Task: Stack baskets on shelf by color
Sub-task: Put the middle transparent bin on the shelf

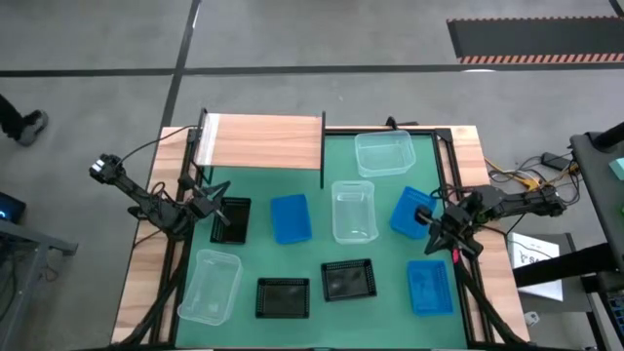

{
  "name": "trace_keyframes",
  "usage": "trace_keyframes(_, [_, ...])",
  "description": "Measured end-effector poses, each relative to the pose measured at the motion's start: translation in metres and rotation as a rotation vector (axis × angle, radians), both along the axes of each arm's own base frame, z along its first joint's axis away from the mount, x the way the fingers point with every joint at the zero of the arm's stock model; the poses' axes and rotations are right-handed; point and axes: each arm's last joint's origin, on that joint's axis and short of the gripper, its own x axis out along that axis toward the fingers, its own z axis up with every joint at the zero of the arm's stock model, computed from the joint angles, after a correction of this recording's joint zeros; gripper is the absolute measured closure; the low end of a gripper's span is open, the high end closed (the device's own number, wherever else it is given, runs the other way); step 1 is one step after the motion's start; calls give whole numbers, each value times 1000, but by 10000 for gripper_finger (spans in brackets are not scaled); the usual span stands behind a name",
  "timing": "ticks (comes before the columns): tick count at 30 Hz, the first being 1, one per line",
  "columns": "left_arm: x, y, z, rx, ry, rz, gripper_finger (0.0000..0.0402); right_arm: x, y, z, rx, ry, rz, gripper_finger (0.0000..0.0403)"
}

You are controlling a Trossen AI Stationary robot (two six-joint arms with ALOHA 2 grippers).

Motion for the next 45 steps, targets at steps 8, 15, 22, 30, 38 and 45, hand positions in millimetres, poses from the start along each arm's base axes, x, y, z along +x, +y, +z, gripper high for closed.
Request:
trace_keyframes(8, [0, 0, 0, 0, 0, 0, 402, 6, -14, 9, 154, -41, -537, 394])
trace_keyframes(15, [0, 0, 0, 0, 0, 0, 402, 13, -26, 5, 273, 16, -988, 394])
trace_keyframes(22, [2, -3, 3, -193, -185, -120, 402, 31, -22, 19, 194, -133, -939, 394])
trace_keyframes(30, [2, -13, 37, -598, -626, -687, 402, 64, -16, 19, 28, -78, -951, 394])
trace_keyframes(38, [-14, -25, 64, -203, -760, -1411, 402, 88, -12, 39, -96, -38, -955, 394])
trace_keyframes(45, [-16, -23, 71, -109, -796, -1367, 402, 108, -9, 55, -249, 97, -943, 394])
